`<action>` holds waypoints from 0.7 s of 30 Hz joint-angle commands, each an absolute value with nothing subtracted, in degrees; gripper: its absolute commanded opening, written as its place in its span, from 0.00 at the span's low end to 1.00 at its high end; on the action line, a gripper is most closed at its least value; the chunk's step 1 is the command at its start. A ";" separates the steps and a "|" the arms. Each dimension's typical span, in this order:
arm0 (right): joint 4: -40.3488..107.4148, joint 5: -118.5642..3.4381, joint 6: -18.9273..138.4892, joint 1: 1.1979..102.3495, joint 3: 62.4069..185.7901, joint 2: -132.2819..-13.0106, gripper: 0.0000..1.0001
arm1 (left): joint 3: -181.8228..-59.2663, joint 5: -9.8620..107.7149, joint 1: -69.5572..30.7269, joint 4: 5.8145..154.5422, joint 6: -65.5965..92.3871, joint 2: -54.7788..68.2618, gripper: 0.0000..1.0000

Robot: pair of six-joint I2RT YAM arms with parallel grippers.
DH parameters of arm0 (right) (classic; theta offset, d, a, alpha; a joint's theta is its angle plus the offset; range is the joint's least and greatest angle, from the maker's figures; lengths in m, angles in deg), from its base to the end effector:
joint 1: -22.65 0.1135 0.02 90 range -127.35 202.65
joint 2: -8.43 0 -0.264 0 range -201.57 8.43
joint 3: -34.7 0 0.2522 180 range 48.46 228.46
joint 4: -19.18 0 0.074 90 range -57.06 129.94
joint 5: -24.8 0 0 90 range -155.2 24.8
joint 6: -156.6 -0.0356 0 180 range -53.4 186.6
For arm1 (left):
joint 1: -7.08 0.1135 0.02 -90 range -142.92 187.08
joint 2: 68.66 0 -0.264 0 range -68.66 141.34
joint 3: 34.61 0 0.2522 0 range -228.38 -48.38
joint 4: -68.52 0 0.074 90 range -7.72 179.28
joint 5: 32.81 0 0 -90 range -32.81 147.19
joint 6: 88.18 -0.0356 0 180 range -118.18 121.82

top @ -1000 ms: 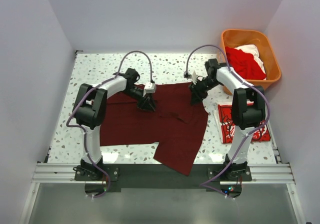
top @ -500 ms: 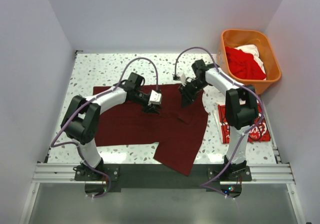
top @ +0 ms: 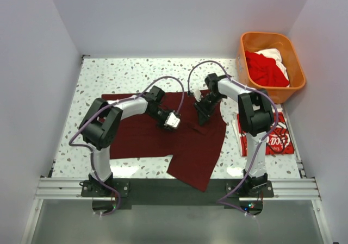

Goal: Fold and stack the t-shirts
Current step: Fold the tshirt

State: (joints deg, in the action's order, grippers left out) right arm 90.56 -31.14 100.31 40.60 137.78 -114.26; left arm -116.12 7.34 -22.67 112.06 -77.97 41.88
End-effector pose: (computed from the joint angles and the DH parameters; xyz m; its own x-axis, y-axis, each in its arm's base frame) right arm 0.3728 0.1417 0.1476 -0.6547 -0.6954 -0.2964 -0.7326 0.4871 0.4754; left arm 0.3009 -0.2033 0.1458 0.3637 0.5230 -0.7708 0.9072 -0.3868 0.1655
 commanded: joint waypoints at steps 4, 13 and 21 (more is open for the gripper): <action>90.42 -33.56 99.12 40.58 137.41 -114.44 0.28 | -121.05 8.41 -23.15 113.13 -81.59 44.71 0.40; 90.33 -34.88 99.47 40.49 137.23 -114.61 0.28 | -123.34 7.88 -23.06 117.34 -84.14 45.33 0.10; 90.51 -36.90 99.73 40.40 137.41 -114.96 0.27 | -125.01 4.37 -23.06 128.22 -90.90 43.39 0.00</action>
